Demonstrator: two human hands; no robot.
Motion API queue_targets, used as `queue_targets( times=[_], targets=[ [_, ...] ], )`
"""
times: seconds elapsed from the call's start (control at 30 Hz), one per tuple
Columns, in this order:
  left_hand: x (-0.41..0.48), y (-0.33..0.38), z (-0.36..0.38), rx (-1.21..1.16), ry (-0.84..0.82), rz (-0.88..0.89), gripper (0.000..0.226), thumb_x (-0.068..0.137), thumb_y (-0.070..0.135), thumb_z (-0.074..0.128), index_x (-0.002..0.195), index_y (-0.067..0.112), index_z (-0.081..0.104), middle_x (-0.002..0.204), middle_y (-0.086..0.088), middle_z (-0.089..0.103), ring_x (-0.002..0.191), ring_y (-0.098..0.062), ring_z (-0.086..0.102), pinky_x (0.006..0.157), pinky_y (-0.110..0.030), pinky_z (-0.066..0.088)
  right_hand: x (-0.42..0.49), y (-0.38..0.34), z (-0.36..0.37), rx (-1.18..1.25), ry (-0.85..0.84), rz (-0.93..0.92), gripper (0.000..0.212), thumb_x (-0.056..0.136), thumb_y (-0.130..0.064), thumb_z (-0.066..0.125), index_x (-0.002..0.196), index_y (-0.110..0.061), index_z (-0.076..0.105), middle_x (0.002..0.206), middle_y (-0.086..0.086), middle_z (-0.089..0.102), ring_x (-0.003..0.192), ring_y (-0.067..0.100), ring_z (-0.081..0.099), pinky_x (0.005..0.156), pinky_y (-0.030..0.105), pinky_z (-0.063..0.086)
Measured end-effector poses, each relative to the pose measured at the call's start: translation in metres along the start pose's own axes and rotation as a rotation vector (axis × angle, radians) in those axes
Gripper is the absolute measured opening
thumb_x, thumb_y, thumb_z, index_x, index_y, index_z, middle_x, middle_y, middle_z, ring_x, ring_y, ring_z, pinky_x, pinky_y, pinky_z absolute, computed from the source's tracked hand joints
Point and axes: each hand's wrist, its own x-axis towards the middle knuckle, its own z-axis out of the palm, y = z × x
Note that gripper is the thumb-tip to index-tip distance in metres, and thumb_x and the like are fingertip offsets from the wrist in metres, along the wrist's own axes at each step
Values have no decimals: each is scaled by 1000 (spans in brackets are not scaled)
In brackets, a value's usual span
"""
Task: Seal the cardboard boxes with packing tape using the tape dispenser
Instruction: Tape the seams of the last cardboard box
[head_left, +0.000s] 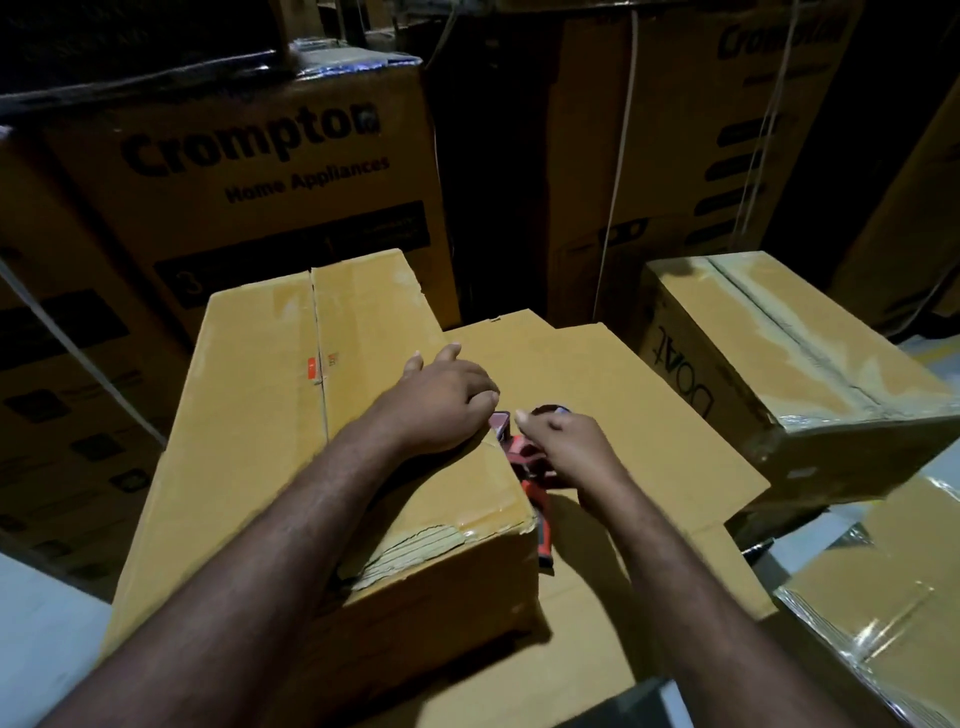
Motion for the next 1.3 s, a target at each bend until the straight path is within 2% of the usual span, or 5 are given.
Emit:
queue_targets(
  times=[0.17,0.43,0.7,1.07,1.3],
  targets=[
    [0,-13,10,-41,82,18,50,100,49,29,130,31,64,149,12,49,153,-13,9,123,-54,3,10,66,29,-485,131,278,30,84,-45,63,96,-17,65,89,3,68,75,21,63,61,28,48],
    [-2,-13,11,-109,136,15,49,96,50,32,127,32,66,145,15,52,152,-10,13,123,-50,3,13,70,32,283,24,407,18,82,-6,60,98,0,59,75,17,63,61,29,65,56,39,54],
    [-14,-3,-19,-948,477,-347,16,99,24,62,108,19,75,103,-1,75,93,-11,72,91,-35,58,-18,-42,-42,-131,171,-61,34,92,-28,66,117,-16,46,97,4,62,74,14,64,46,26,51],
    [-49,-44,-111,-1720,151,-312,76,100,67,33,132,2,54,117,-27,70,109,-40,69,107,-59,45,-98,-142,19,-405,243,-617,55,91,-38,65,139,-35,39,104,-24,43,87,2,55,55,4,44],
    [-67,-101,-124,-1970,85,-446,81,90,70,53,121,-5,61,110,-27,71,96,-41,73,85,-56,58,-99,-157,80,-398,324,-688,58,87,-34,69,139,-25,44,111,-16,46,92,9,53,63,7,43]
  ],
)
